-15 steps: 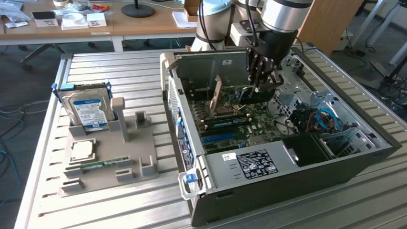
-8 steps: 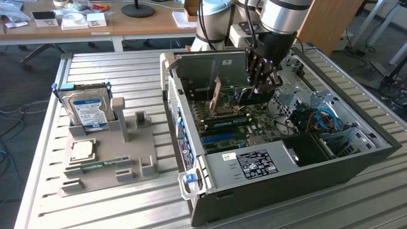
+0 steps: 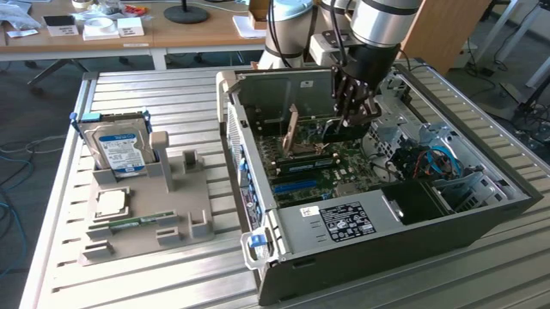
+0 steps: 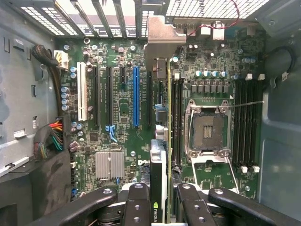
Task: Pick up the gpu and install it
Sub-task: 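Insert the gpu into the slot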
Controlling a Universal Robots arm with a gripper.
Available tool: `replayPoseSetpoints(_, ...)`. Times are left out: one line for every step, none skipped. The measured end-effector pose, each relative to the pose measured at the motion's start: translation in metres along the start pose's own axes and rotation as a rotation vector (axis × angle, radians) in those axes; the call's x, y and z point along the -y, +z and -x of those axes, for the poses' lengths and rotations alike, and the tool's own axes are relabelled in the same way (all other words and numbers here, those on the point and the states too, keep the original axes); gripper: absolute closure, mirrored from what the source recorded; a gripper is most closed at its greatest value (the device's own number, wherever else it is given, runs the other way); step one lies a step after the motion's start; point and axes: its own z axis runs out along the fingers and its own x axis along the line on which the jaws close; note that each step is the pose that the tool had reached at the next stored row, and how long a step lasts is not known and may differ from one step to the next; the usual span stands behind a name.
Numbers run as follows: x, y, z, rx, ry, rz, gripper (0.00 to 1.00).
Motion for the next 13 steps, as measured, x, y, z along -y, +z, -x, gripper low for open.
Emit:
replayPoseSetpoints(-0.0002,0.0005,0.0,0.0,0.0,0.0,0.74)
replayPoseSetpoints(-0.0002,0.0005,0.0,-0.0002,0.0,0.0001,0.74)
replayPoseSetpoints(-0.0002,0.0005,0.0,-0.0003,0.0,0.0002,0.74)
replayPoseSetpoints(-0.0002,0.0005,0.0,-0.0003,0.0,0.0002,0.74)
replayPoseSetpoints(-0.0002,0.0005,-0.0001,-0.0002,0.0,0.0001,0.74)
replayPoseSetpoints(-0.0003,0.0006,0.0,-0.0002,0.0,0.0001,0.74)
replayPoseSetpoints(-0.0003,0.0007,0.0,-0.0001,0.0,0.0001,0.74)
replayPoseSetpoints(-0.0004,0.0015,0.0,0.0004,0.0,-0.0001,0.74)
replayPoseSetpoints(-0.0005,0.0021,-0.0001,0.0003,0.0,-0.0001,0.74)
replayPoseSetpoints(-0.0006,0.0027,-0.0001,0.0001,0.0,0.0,0.74)
replayPoseSetpoints(-0.0007,0.0031,-0.0001,-0.0001,0.0,0.0001,0.74)
replayPoseSetpoints(-0.0007,0.003,-0.0002,-0.0003,0.0,0.0001,0.74)
replayPoseSetpoints(-0.0007,0.0031,-0.0002,-0.0003,0.0,0.0002,0.74)
